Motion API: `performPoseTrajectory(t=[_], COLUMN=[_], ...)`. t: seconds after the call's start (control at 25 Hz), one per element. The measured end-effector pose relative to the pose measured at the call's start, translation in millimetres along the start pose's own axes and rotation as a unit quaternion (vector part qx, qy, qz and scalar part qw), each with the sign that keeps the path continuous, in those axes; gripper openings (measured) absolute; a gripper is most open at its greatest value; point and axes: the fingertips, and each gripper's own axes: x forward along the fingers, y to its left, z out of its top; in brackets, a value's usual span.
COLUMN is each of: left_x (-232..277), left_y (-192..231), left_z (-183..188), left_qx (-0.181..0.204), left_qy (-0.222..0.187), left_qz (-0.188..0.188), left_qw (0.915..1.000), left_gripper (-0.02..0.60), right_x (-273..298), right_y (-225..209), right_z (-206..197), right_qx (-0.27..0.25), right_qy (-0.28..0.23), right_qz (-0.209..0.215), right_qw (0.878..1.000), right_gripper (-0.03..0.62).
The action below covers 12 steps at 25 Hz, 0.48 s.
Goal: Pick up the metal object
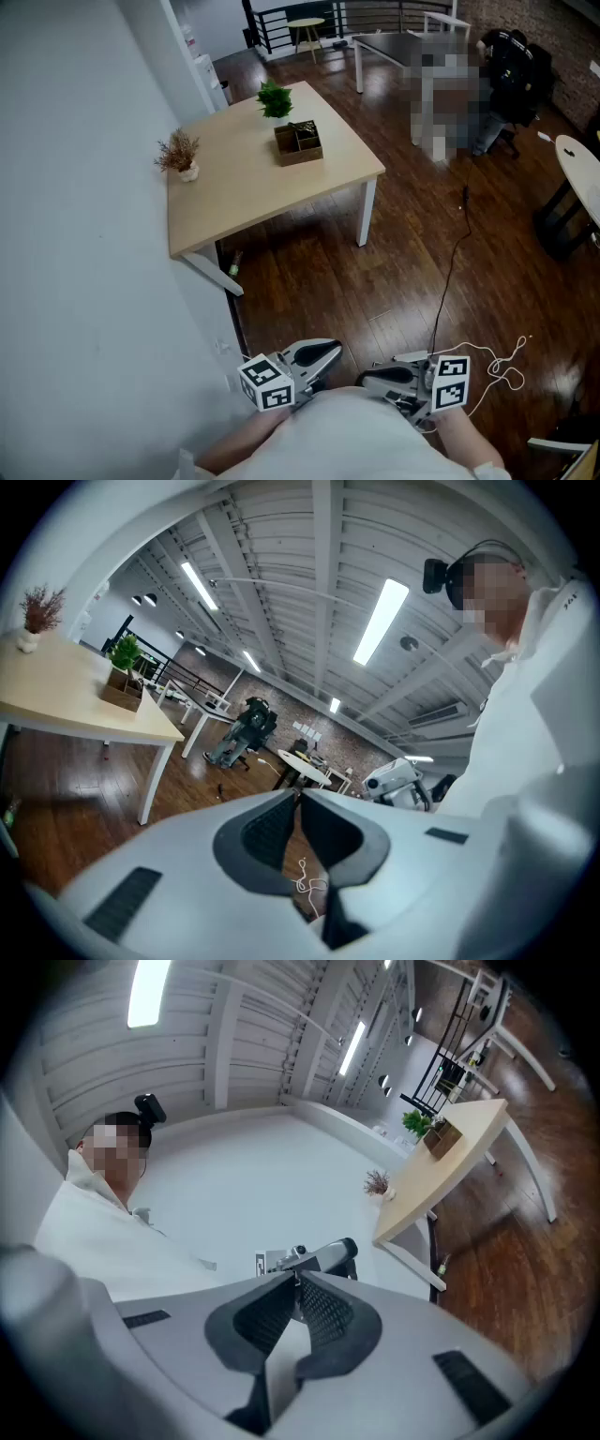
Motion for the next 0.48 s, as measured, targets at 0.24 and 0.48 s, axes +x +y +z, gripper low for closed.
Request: performPoseTrajectory(t=[0.24,0.48], left_x=[-16,-37], left_y=[11,26], left_z=[8,17], left_qx=[-0.012,-0.017], left_qy=[-0.020,-0.038], left_qz=[0.006,0.016], left_qw=[0.9997,0.9990], left_gripper=[0.018,0.018], right_x=[4,19], right_y=[-10,-29], right_z=[5,4], right_qx=[0.000,0.000], right_qy=[-0.007,-0.001], right_qz=[-0.029,-0.077], right_qw=[1.000,0.997], right_gripper=[0.003,0.003])
